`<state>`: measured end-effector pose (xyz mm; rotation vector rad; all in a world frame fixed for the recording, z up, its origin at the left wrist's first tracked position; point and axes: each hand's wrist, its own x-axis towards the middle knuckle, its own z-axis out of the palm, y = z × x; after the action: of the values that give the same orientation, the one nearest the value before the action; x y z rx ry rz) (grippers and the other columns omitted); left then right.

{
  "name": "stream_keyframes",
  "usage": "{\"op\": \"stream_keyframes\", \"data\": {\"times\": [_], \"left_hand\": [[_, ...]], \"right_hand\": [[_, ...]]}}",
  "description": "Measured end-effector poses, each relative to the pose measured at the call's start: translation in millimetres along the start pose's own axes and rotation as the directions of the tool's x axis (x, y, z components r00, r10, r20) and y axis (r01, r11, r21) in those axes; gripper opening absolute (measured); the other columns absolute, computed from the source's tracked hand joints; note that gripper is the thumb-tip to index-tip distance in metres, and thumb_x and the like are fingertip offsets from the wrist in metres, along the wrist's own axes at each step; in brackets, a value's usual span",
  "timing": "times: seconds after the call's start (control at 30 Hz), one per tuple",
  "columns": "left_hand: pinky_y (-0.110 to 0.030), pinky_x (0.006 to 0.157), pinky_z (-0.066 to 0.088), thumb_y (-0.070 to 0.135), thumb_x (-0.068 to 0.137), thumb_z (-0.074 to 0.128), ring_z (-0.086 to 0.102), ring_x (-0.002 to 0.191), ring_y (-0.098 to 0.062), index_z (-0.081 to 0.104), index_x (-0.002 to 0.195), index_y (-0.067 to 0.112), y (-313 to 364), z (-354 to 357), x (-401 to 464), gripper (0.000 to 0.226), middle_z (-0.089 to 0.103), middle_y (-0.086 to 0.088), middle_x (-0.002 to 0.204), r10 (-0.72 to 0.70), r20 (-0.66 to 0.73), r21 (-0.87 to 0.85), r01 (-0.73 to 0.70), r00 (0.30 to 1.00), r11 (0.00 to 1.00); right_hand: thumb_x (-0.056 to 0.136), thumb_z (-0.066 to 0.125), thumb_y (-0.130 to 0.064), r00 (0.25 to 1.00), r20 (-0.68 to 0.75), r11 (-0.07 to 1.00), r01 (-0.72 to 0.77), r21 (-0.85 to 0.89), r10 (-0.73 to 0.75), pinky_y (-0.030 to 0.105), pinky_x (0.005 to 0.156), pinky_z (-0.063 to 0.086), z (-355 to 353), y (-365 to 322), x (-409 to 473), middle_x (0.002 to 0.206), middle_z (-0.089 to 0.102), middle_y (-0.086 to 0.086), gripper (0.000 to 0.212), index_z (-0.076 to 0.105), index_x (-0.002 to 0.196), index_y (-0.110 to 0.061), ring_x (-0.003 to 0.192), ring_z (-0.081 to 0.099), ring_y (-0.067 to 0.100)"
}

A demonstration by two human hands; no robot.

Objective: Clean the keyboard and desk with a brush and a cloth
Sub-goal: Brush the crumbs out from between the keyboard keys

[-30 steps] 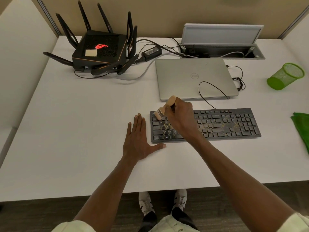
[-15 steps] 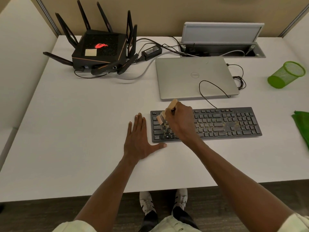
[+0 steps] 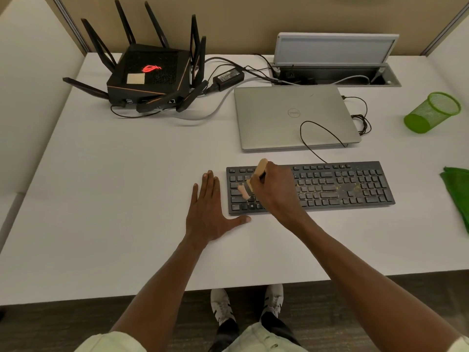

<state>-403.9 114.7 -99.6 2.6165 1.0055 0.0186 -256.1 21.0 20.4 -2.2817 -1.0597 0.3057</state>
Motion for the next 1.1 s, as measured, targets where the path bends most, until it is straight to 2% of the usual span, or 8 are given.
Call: {"op": "stream_keyframes", "data": {"times": [0.2,0.33,0.43,0.63,0.73,0.87,1.0,1.1], "left_hand": [[-0.042,0.126,-0.013,0.109,0.059,0.014,-0.019,0.156,-0.021,-0.003,0.162,0.005,0.3,-0.4,0.5,0.147,-0.017,-0.011,0.169,-0.001,0.011,0.009,0.001,1.0,1.0],[-0.042,0.125,-0.012,0.109,0.06,0.013,-0.017,0.156,-0.022,-0.001,0.162,0.004,0.2,-0.6,-0.2,0.147,-0.015,-0.011,0.169,0.003,-0.001,0.003,-0.003,1.0,1.0],[-0.042,0.126,-0.012,0.108,0.061,0.015,-0.016,0.157,-0.022,-0.001,0.162,0.004,0.4,-0.5,-0.4,0.146,-0.014,-0.012,0.17,0.005,-0.007,0.013,-0.005,1.0,1.0],[-0.044,0.128,-0.006,0.105,0.064,0.029,-0.011,0.158,-0.022,0.004,0.163,0.006,0.5,0.6,0.4,0.142,-0.008,-0.011,0.171,0.0,-0.019,0.012,0.0,1.0,1.0],[-0.043,0.127,-0.008,0.105,0.063,0.027,-0.012,0.157,-0.022,0.002,0.162,0.005,0.4,-0.6,0.0,0.143,-0.011,-0.011,0.17,-0.005,-0.015,0.019,0.006,1.0,1.0],[-0.045,0.128,-0.006,0.105,0.065,0.033,-0.016,0.157,-0.02,0.001,0.161,0.003,0.7,-0.4,-2.0,0.144,-0.013,-0.012,0.17,0.002,-0.025,0.013,-0.002,1.0,1.0],[-0.045,0.128,-0.002,0.105,0.065,0.033,-0.011,0.158,-0.021,0.005,0.162,0.003,0.7,0.7,-1.0,0.143,-0.008,-0.012,0.17,0.0,-0.043,0.006,0.0,0.999,1.0],[-0.046,0.128,-0.004,0.105,0.065,0.031,-0.013,0.157,-0.021,0.003,0.162,0.004,0.2,1.2,-0.7,0.143,-0.011,-0.011,0.17,0.007,-0.033,0.008,-0.006,0.999,1.0]], "right_hand": [[0.095,0.055,-0.019,0.999,-0.036,0.997,0.002,0.072,0.0,0.021,0.047,0.042,2.8,-0.2,3.8,0.066,0.063,0.0,0.018,0.06,0.081,-0.009,0.054,0.056,0.007],[0.095,0.055,-0.017,0.996,0.015,0.996,0.09,-0.026,-0.09,0.021,0.044,0.044,-1.2,4.2,-0.7,0.064,0.062,0.0,0.018,0.062,0.081,-0.007,0.05,0.053,0.004],[0.097,0.054,-0.016,0.981,0.026,0.981,0.193,0.022,-0.194,0.024,0.048,0.046,-6.7,-0.8,3.6,0.063,0.062,-0.002,0.018,0.062,0.083,-0.006,0.049,0.053,0.002],[0.096,0.054,-0.01,0.861,0.277,0.898,0.439,0.017,-0.426,0.028,0.057,0.048,-0.2,-11.1,10.8,0.076,0.068,0.008,0.011,0.063,0.091,-0.007,0.065,0.061,0.019],[0.096,0.053,-0.011,0.841,0.308,0.877,0.479,-0.042,-0.445,0.029,0.054,0.046,-5.3,-6.2,11.5,0.076,0.066,0.008,0.011,0.062,0.089,-0.008,0.065,0.06,0.021],[0.091,0.053,-0.005,0.839,0.284,0.849,0.513,-0.126,-0.464,0.023,0.048,0.026,-17.9,-5.5,19.2,0.069,0.062,0.006,0.008,0.059,0.085,-0.007,0.059,0.049,0.023],[0.089,0.053,-0.002,0.831,0.284,0.866,0.5,-0.001,-0.479,0.029,0.05,0.041,-11.0,-11.5,19.3,0.07,0.067,0.005,0.011,0.06,0.083,-0.009,0.06,0.058,0.02],[0.09,0.054,-0.004,0.841,0.3,0.877,0.479,-0.025,-0.45,0.028,0.05,0.035,-10.6,-1.3,16.2,0.069,0.064,0.006,0.009,0.06,0.086,-0.008,0.057,0.051,0.019]]}}
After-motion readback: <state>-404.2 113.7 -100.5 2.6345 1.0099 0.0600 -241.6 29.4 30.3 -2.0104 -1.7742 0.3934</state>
